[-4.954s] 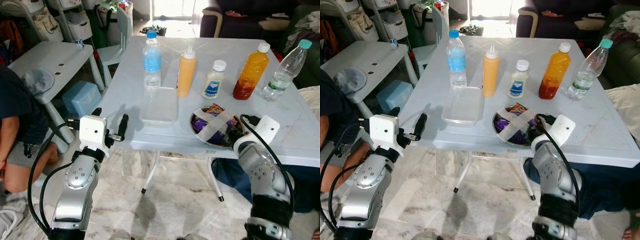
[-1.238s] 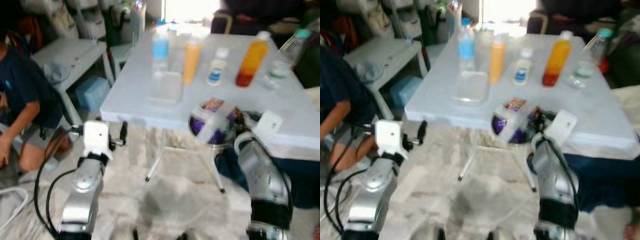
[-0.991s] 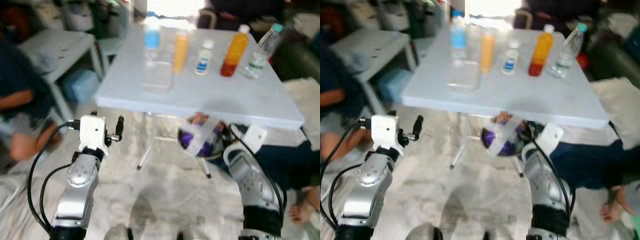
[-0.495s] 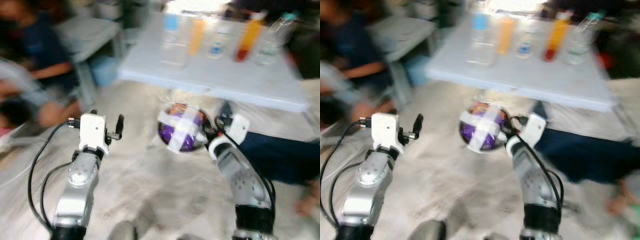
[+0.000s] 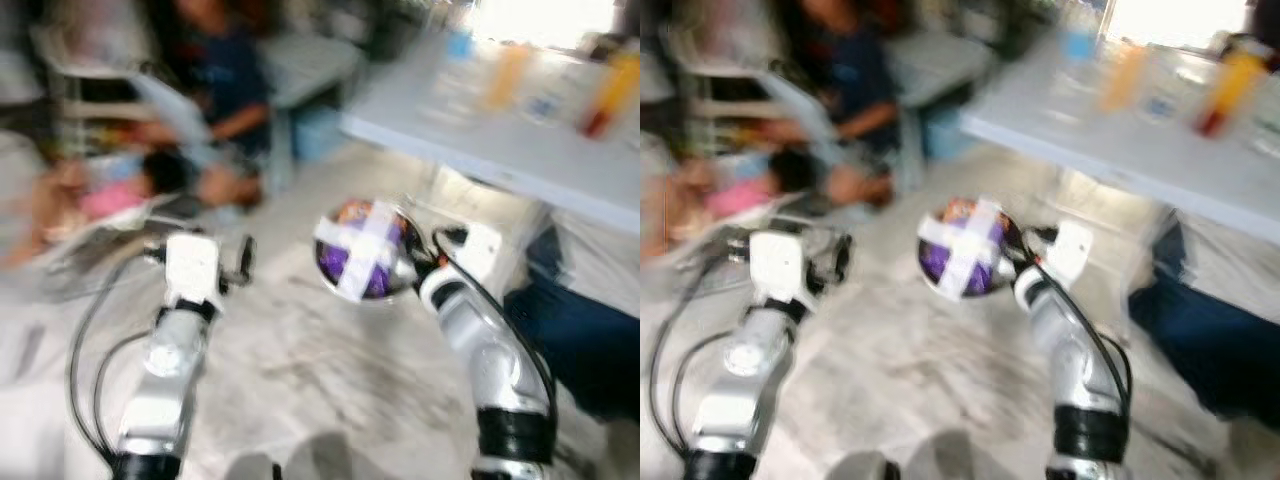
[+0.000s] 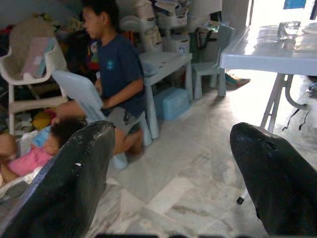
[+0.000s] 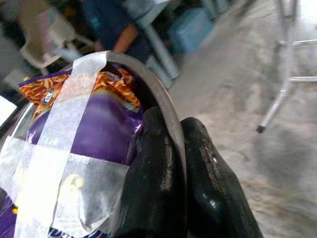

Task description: Restocking fridge

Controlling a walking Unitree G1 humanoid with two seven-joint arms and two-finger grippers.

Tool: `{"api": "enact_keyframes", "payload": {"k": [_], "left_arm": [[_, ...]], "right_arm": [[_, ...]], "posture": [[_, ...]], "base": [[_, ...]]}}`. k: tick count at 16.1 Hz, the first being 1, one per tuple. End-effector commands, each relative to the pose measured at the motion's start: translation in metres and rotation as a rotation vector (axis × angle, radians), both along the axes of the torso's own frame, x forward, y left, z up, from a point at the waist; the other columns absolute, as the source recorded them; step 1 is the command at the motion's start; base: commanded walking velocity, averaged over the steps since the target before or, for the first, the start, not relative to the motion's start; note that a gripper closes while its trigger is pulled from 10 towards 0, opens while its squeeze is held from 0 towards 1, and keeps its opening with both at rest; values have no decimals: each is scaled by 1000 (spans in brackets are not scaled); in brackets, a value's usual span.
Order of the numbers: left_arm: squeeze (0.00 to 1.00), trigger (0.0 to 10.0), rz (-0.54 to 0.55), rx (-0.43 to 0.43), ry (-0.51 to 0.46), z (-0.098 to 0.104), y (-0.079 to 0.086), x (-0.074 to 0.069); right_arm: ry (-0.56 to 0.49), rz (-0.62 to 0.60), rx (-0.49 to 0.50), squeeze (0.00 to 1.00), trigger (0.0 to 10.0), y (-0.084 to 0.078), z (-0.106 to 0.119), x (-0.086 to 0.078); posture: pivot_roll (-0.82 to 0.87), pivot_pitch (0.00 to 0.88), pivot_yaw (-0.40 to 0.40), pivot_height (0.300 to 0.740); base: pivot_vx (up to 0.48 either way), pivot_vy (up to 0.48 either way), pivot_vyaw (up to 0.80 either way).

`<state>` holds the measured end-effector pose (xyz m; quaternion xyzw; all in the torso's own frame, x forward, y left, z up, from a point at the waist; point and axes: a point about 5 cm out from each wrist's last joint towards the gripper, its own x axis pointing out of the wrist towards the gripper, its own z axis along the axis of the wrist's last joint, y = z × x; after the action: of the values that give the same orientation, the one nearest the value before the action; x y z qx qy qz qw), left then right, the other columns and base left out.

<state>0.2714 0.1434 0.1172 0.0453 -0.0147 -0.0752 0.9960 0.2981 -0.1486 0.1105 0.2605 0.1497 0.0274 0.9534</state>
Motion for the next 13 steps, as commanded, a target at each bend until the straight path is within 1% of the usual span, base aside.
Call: {"api": "enact_keyframes", "payload": {"k": [1, 3, 5, 6, 9, 11, 13], "left_arm": [[0, 10000, 7, 6, 0, 1, 3, 1], [0, 10000, 12, -14, 15, -3, 2, 2], [0, 10000, 42, -29, 30, -6, 6, 4], [0, 10000, 70, -17, 26, -5, 8, 5], [0, 10000, 72, -12, 25, -5, 12, 3], [0, 10000, 83, -5, 24, -5, 15, 1], [0, 10000, 111, -10, 33, -6, 21, -5]], "right_arm": [[-37, 0, 23, 0, 10000, 2, 8, 2], [-35, 2, 36, 0, 10000, 4, 7, 3], [-38, 3, 43, 0, 10000, 6, 6, 5], [-43, 8, 40, 0, 10000, 6, 7, 6], [-46, 20, 38, 0, 10000, 7, 7, 6], [-55, 32, 35, 0, 10000, 10, 8, 6], [-62, 43, 40, 0, 10000, 11, 8, 5]], "posture": [[54, 0, -26, 740], [55, 0, -29, 740], [54, 0, -28, 740], [56, 0, -28, 740], [62, 0, -30, 740], [64, 0, -28, 740], [65, 0, -22, 740]], "base": [[0, 0, 800], [0, 0, 800], [0, 0, 800], [0, 0, 800], [0, 0, 800], [0, 0, 800], [0, 0, 800]]}}
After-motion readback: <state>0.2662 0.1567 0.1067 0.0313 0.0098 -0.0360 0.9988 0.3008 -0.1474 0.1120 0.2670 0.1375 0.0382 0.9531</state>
